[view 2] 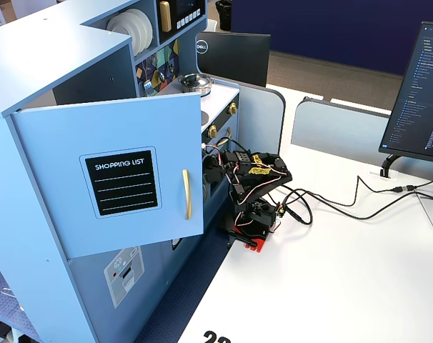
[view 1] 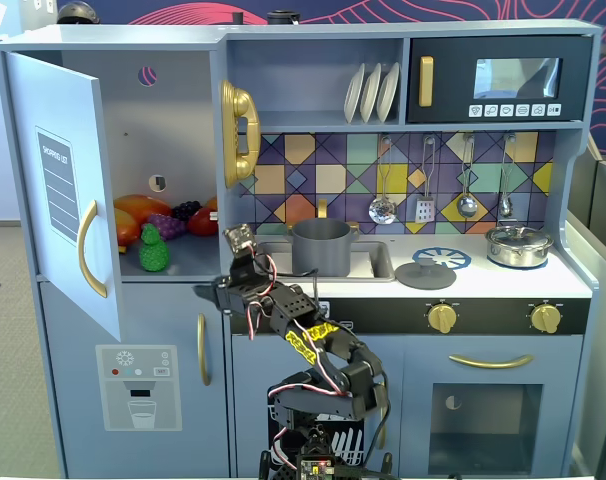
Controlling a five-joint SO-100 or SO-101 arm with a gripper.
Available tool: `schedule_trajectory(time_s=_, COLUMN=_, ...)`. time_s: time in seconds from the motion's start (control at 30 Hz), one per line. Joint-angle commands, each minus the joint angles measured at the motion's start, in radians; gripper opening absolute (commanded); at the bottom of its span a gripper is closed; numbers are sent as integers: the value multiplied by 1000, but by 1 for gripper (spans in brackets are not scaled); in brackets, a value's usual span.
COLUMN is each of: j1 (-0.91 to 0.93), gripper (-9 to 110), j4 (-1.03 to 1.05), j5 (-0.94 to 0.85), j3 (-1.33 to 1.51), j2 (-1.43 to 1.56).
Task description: Pick up the green pineapple from the left cabinet and place it in the gray recipient
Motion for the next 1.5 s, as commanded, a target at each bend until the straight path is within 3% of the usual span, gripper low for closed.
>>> schedule_trajectory(time_s=0.0, j1=18, gripper=22, j4=-137, j5=0, j3=-80, j2=-64)
schedule_trajectory(time_s=0.1, j1=-3, gripper=27, j4=-256, j5=26, j3=-95, j2=-124)
schedule_trajectory(time_s=0.37, j1=-29, gripper=36, j4=-322, j5=61, j3=-239, j2=-296)
schedule_trajectory(time_s=1.47, j1=-69, gripper=39, j4=-531, j5=0, j3=-445, j2=-709)
